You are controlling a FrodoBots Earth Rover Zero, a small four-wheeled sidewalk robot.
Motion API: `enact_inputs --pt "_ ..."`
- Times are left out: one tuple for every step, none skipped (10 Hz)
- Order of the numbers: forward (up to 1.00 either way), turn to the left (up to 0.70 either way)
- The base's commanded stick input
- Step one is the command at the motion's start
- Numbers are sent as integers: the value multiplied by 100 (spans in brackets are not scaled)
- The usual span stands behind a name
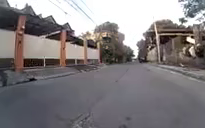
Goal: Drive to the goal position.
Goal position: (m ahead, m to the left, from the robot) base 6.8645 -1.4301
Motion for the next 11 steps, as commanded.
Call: enact_inputs --pt "100 5" --pt "100 -12" --pt "100 -35" --pt "100 -18" --pt "100 5" --pt "100 5" --pt "100 -23" --pt "100 -35" --pt "100 -35" --pt "100 -26" --pt "100 5"
